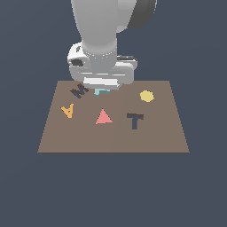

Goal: Insert a designated object into the corresponding slot on a board.

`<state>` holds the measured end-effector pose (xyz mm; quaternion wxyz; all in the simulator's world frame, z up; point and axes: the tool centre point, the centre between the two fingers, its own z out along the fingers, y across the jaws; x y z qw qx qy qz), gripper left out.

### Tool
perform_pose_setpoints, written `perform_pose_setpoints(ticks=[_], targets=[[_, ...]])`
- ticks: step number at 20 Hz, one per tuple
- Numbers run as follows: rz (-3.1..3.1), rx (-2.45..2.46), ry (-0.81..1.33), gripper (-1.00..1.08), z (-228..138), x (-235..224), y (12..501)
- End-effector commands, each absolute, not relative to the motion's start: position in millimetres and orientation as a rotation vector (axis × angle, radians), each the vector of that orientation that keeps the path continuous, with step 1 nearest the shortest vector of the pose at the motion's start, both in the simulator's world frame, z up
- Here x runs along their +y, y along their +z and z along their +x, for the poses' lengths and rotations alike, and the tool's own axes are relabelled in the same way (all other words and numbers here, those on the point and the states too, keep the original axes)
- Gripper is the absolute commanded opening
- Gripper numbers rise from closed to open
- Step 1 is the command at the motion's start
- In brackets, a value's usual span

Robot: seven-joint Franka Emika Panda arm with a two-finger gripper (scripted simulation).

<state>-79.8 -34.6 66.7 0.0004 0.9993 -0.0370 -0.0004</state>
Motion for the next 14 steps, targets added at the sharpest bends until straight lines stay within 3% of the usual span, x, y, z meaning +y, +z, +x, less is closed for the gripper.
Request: perform_pose_setpoints(ticks=[1,14], targets=[[3.138,-0.131,0.000,1.00,-86.3,-39.1,57.8],[3.138,-0.144,-0.001,1.00,-90.8,-42.8,49.2]])
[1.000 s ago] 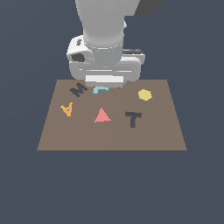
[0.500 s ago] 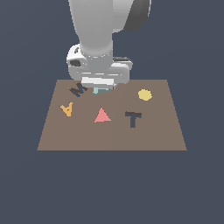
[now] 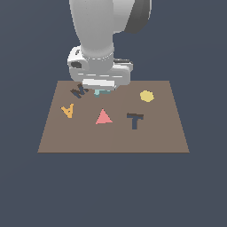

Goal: Insert a designated object into the corresponding slot on a board.

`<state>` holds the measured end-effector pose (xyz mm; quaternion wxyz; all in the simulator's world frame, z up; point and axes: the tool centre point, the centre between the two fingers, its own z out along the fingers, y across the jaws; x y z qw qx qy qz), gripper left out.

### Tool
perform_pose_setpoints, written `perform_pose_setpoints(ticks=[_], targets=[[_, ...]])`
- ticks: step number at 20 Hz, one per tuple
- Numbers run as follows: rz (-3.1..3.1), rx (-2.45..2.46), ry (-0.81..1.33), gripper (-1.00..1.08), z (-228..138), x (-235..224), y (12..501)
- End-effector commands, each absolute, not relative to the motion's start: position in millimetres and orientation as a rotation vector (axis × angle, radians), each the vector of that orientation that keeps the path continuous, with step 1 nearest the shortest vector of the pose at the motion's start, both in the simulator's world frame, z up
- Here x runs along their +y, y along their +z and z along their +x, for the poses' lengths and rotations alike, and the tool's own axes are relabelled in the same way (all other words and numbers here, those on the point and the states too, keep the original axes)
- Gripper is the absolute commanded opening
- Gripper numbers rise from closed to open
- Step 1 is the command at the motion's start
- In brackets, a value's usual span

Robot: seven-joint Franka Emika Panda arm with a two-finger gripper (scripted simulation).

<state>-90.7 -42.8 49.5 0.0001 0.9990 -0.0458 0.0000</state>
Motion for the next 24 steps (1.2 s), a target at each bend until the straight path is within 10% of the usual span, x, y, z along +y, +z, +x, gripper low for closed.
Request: perform_pose_setpoints(ticks=[1,10,11,24], targets=[[3.138,-0.144,-0.001,1.00,-90.8,-42.8,48.2],[3.138,-0.143,0.000,1.00,-90.6,-42.4,29.9],[3.138,-0.143,0.000,-1.00,-90.6,-42.4,29.9],[3.138,-0.147,0.000,-1.00,-90.9,-42.0,30.8]])
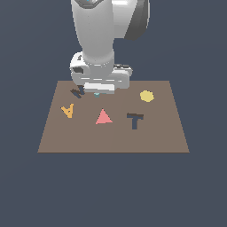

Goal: Insert a designated object into the corresponding slot on a board.

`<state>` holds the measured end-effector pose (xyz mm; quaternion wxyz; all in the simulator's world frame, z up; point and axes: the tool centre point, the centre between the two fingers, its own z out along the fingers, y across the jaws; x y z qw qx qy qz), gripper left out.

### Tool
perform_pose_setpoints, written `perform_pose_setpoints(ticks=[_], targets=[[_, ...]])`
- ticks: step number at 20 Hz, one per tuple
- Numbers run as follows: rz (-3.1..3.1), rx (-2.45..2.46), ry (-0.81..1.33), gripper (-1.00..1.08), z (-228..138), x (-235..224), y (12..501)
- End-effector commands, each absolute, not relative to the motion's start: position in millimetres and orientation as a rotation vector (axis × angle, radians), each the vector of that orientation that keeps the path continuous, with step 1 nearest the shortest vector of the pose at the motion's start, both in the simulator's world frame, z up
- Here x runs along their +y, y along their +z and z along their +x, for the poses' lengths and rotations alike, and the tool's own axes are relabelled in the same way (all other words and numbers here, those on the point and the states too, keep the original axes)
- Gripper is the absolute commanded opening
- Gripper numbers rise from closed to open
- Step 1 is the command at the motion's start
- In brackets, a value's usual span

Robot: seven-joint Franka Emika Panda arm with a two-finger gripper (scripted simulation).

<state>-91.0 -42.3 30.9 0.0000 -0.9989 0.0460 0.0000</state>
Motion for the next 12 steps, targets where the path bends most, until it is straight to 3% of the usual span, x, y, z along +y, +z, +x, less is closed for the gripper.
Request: perform_pose_setpoints(ticks=[1,12], targets=[[-3.138,0.151,0.000,-1.00,-91.0,-41.6,30.9],[-3.124,0.331,0.000,-1.00,-90.4,-27.3,31.6]])
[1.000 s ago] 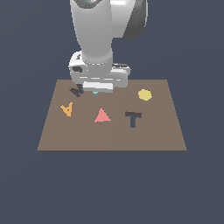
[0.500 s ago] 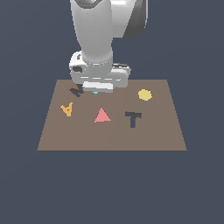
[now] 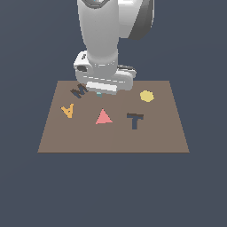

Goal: Insert a designated object into the corresponding slot on a board.

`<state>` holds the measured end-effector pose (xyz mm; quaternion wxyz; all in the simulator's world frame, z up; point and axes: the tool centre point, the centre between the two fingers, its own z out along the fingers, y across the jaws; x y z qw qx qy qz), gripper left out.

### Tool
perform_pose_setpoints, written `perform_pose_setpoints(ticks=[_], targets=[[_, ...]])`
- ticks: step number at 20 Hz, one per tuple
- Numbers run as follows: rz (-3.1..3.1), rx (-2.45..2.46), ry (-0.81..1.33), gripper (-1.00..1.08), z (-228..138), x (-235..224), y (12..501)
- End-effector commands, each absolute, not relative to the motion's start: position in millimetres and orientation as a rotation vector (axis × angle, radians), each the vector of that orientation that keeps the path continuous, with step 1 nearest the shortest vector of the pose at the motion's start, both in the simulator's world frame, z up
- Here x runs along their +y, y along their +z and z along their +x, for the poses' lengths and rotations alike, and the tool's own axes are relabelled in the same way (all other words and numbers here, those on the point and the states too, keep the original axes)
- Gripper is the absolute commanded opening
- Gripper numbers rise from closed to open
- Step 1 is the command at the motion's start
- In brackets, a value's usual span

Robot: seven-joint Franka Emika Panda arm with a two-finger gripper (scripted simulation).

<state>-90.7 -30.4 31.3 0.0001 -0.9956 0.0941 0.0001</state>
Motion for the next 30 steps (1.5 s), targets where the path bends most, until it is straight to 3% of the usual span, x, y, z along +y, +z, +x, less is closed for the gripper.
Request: perform_pose_setpoints(ticks=[1,15,30], targets=[[-3.121,0.359,0.000,-1.00,-90.2,-25.1,31.7],[-2.998,0.936,-0.001,-1.00,-75.7,20.1,34.2],[-2.649,1.686,-0.001,-1.00,-28.7,67.9,37.8]])
